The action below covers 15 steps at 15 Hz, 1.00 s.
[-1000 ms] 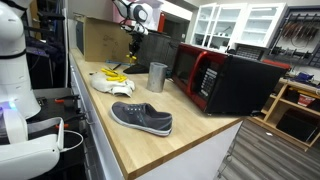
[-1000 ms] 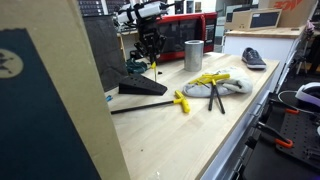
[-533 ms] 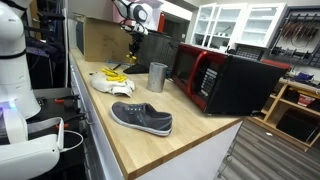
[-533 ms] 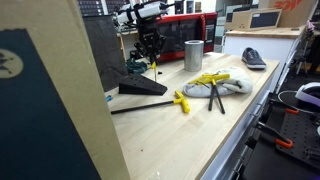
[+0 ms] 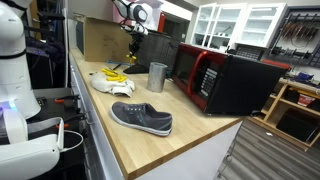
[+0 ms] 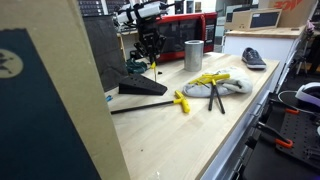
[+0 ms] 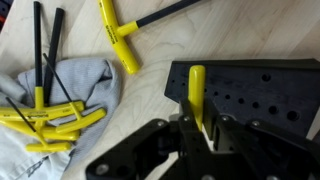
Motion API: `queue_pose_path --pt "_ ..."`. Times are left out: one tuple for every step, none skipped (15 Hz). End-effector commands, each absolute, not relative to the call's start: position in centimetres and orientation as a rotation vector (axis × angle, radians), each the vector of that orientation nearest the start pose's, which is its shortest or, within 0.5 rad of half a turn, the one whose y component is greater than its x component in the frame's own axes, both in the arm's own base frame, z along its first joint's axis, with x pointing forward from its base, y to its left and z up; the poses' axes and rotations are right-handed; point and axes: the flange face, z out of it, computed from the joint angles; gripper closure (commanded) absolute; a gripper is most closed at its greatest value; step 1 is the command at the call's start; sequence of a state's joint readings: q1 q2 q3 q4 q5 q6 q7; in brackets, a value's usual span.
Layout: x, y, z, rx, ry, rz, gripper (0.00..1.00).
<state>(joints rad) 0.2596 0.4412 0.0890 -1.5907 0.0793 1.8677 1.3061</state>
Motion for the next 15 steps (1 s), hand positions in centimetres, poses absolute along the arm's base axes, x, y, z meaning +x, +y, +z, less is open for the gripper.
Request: queue_pose_path --pt "62.32 22.83 36.43 -2.742 1.546 0.336 0.96" --pt "62.32 22.81 36.43 -2.735 1.543 0.348 0.96" --pt "62.36 22.76 36.41 -2.73 1.547 0.346 0.96" --pt "62.39 22.68 36.38 -2.725 1.549 0.347 0.96" --pt "62.42 22.62 36.36 -2.726 1.555 0.333 0.96" --pt "62.46 22.55 36.37 -2.729 1.561 0.311 0.96" --pt "62.49 22.51 36.4 -2.731 1.565 0.293 0.96" --pt "62.5 22.49 36.44 -2.733 1.566 0.286 0.96" --pt "62.5 22.47 36.44 -2.733 1.566 0.283 0.96" --pt "62.48 22.46 36.41 -2.737 1.57 0.277 0.96" --pt "62.45 22.45 36.41 -2.741 1.572 0.277 0.96" --pt "62.41 22.47 36.43 -2.743 1.573 0.275 0.96" --pt "62.33 22.56 36.26 -2.752 1.577 0.281 0.96" --pt "62.3 22.63 36.14 -2.752 1.585 0.278 0.96" --pt "62.24 22.7 36.05 -2.756 1.586 0.278 0.96"
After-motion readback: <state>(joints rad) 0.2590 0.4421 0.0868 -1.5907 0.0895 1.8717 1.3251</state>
